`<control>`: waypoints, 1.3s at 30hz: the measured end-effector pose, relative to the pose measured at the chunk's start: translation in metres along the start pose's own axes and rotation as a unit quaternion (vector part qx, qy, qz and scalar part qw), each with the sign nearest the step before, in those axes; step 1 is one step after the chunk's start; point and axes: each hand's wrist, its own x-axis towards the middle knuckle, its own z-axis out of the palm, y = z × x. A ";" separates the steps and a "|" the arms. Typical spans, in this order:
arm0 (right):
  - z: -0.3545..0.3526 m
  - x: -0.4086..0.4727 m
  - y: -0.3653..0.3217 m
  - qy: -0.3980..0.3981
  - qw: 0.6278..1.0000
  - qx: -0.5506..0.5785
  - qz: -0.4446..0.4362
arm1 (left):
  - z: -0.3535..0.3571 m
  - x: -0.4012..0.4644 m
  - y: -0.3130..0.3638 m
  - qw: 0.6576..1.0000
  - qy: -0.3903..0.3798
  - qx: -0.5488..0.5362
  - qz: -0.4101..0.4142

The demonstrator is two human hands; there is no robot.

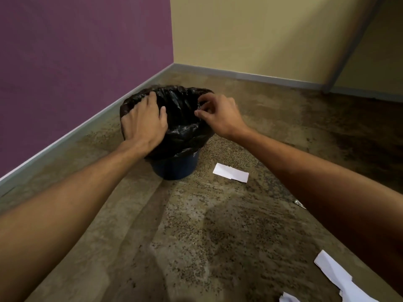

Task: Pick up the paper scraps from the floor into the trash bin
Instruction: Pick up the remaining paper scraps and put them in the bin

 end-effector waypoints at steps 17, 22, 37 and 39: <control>-0.061 -0.129 0.065 -0.104 0.990 -0.092 0.016 | 0.007 -0.111 0.055 0.940 -0.070 -0.069 0.327; -0.074 -0.178 0.082 -0.181 0.977 -0.114 0.021 | 0.016 -0.162 0.067 0.896 -0.176 -0.133 0.386; -0.064 -0.314 0.121 -0.388 0.906 -0.129 0.107 | 0.025 -0.301 0.083 0.724 -0.513 -0.020 0.461; -0.061 -0.323 0.121 -0.403 0.896 -0.126 0.138 | 0.025 -0.311 0.084 0.715 -0.530 0.001 0.456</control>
